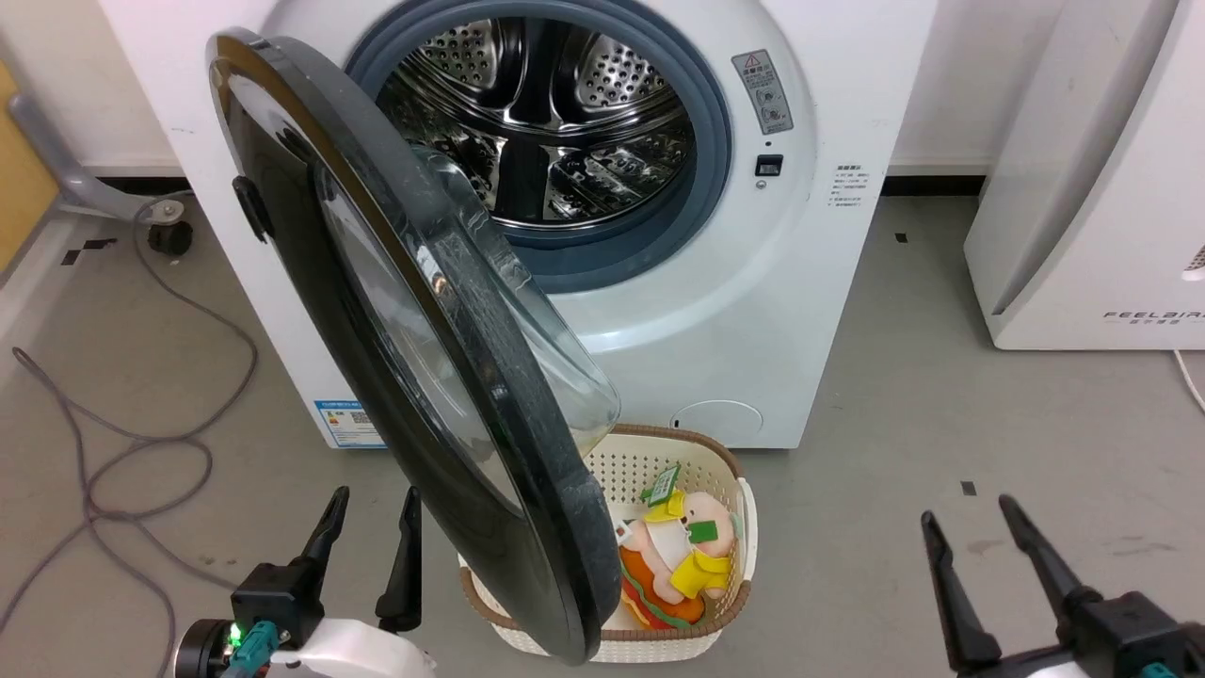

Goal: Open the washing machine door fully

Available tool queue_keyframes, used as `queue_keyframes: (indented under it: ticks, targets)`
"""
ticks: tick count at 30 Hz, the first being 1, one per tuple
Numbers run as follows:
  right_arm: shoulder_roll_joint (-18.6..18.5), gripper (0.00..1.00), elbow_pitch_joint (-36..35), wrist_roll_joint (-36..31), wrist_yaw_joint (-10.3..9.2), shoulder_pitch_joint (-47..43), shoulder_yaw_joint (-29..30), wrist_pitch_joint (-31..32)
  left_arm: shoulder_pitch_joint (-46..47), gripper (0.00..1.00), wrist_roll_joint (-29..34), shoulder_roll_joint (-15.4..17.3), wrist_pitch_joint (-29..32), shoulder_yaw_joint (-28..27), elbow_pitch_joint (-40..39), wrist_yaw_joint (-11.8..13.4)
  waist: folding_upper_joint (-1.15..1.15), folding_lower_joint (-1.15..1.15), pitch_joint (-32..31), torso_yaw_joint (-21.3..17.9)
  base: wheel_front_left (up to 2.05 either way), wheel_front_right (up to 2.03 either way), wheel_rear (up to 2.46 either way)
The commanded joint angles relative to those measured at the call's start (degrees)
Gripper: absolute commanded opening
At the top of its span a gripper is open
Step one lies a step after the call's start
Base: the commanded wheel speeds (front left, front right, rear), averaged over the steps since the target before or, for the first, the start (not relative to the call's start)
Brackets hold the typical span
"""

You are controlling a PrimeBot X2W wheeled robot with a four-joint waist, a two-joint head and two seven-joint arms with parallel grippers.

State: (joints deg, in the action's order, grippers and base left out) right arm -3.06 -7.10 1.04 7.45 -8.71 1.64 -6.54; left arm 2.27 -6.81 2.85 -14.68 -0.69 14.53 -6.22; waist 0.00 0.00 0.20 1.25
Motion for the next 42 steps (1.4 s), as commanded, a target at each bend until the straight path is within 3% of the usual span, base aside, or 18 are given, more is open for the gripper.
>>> queue_keyframes:
  ticks: [1,3,4,6,20,33,42]
  targets:
    - [0.2,1.0,-0.3,0.1,0.03,-1.3,-0.2,0.5,-0.4,1.0,0.2,0.1,-0.3,-0.1,0.2,0.1,0.0,0.0,0.0,0.1,0.0,0.0,0.0]
    - [0.2,1.0,0.1,0.8,0.03,-1.8,-0.3,0.9,-0.4,0.98,0.2,0.1,-0.3,-0.1,0.6,0.0,0.0,0.0,0.1,0.2,0.0,0.0,0.0]
    - [0.2,1.0,0.3,1.3,0.03,-2.0,-0.2,0.9,-0.3,0.44,0.2,0.1,-0.3,-0.1,0.6,0.0,0.0,0.0,0.1,0.2,0.0,0.0,0.0]
    - [0.2,1.0,0.7,1.7,0.03,-2.2,-0.2,0.9,-0.3,0.0,0.2,0.1,-0.3,-0.1,0.5,-0.1,0.0,0.0,0.2,0.2,0.0,0.0,0.0]
    - [0.2,1.0,2.2,3.2,0.03,-2.3,-0.1,0.2,0.6,0.0,-1.4,0.1,-0.3,-1.2,-3.5,-0.1,0.0,0.0,-0.1,0.3,0.0,0.0,0.0]
    - [0.2,1.0,3.0,4.1,0.03,-2.0,0.1,-0.9,4.3,0.0,-0.3,0.1,-0.3,-2.9,-24.2,0.6,0.0,0.0,0.1,0.6,0.0,0.0,0.0]
    - [0.2,1.0,4.0,4.6,0.03,-1.9,0.1,-0.9,9.2,0.0,0.1,0.0,-0.3,-0.6,-39.8,2.7,0.0,0.0,0.5,0.5,0.0,0.0,0.0]
